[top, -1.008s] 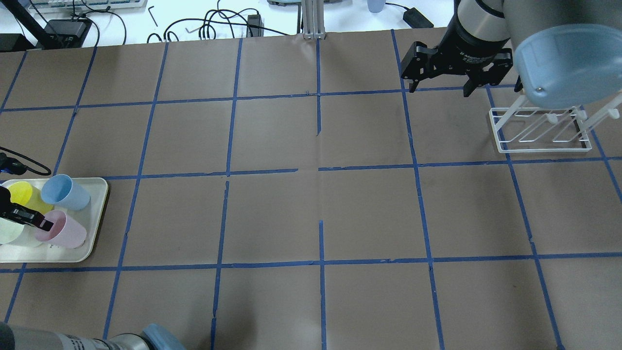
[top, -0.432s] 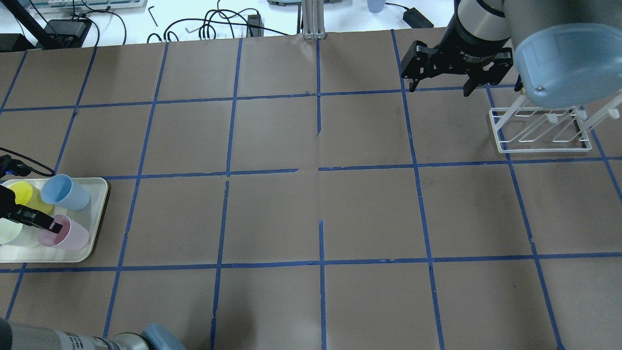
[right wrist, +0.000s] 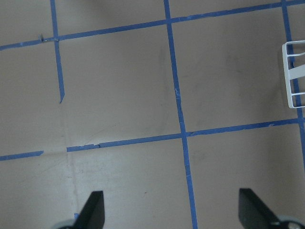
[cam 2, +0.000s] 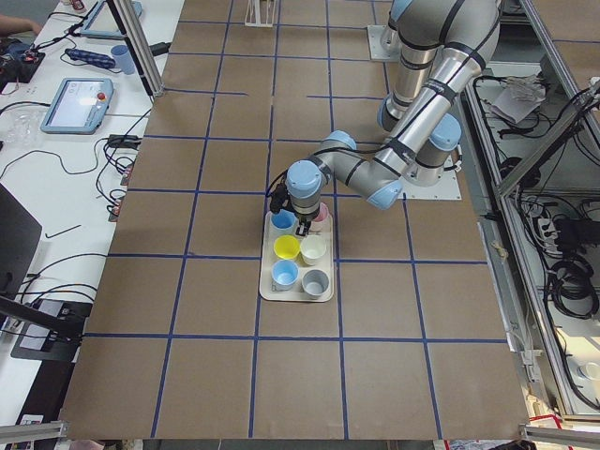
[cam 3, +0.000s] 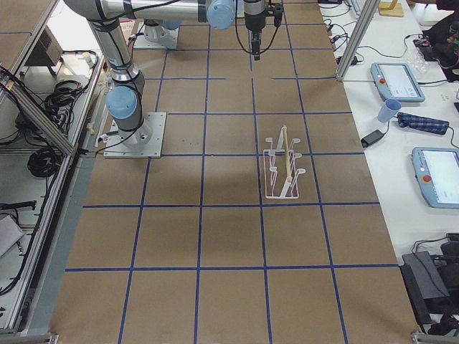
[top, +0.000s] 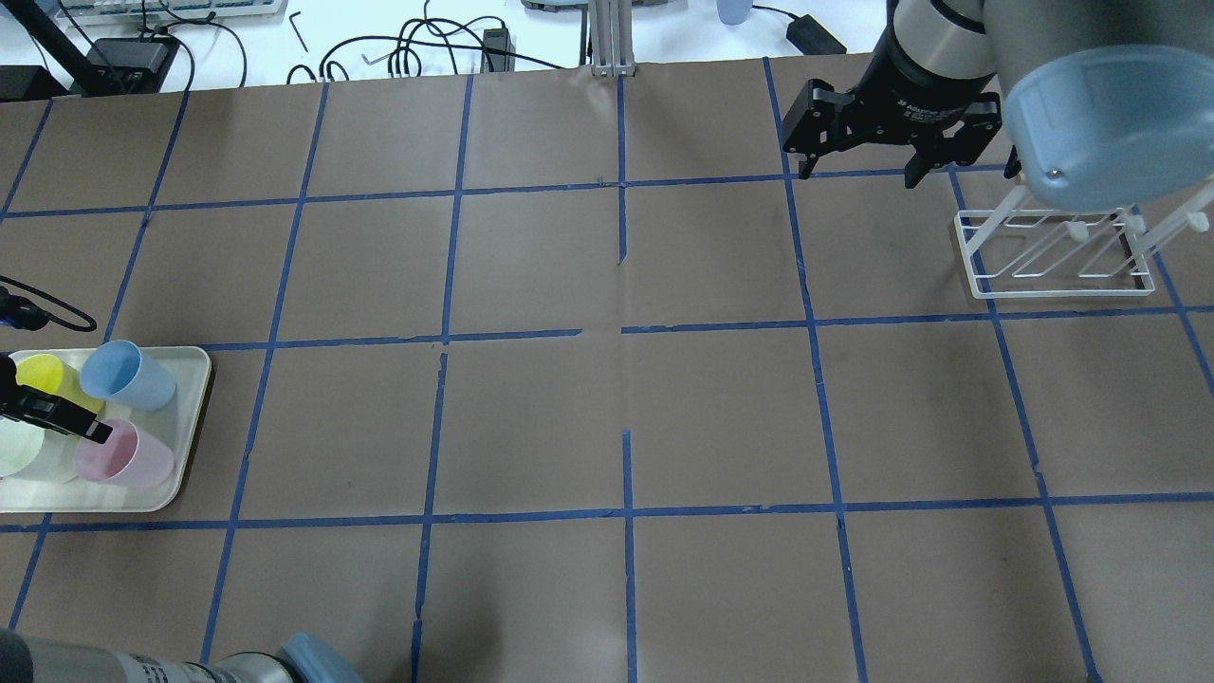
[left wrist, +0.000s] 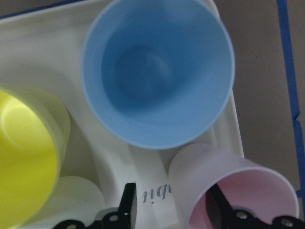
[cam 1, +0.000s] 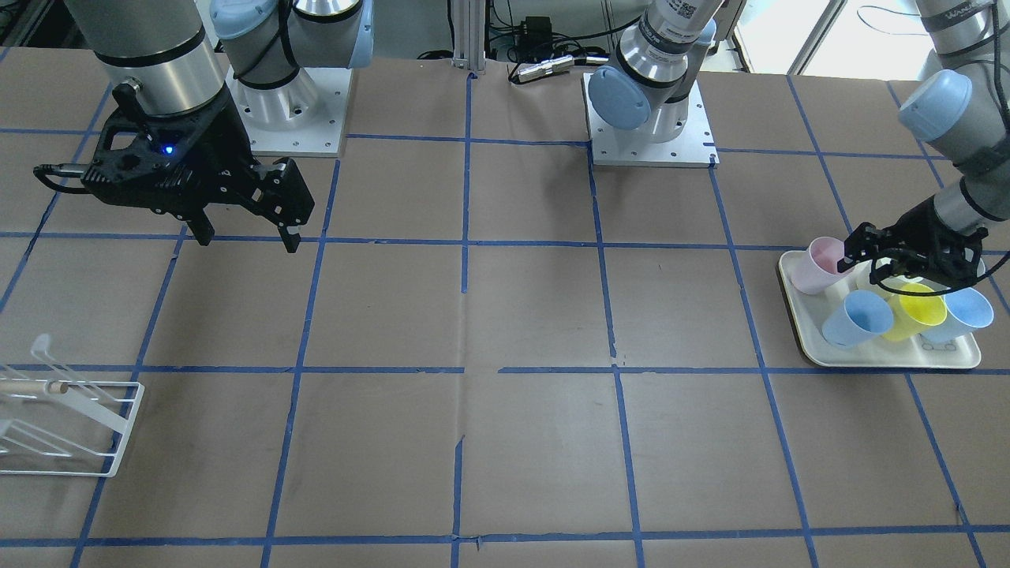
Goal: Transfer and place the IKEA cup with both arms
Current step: 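Lower the pink cup into the tray and release it with the left gripper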
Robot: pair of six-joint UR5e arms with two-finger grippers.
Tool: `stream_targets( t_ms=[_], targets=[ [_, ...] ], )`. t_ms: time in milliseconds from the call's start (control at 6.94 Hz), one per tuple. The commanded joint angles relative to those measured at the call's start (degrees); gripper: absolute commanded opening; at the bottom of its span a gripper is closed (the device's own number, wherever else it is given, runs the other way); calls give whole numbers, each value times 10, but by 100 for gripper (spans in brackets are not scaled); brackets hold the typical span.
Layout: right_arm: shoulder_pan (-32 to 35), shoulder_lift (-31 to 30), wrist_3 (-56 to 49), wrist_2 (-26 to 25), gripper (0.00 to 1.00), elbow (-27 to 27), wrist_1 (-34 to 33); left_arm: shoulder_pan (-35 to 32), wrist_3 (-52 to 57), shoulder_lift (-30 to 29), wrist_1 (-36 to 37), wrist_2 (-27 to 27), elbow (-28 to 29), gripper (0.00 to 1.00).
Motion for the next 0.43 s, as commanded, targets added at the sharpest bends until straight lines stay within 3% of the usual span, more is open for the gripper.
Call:
stream_targets(
  t_ms=[0,288],
  targets=[
    [0,0,1,0,100,0,0,-5,-6,23,-58,1,32,95],
    [0,0,1,0,100,1,0,-57,-70,61,-129,2,75,100]
  ],
)
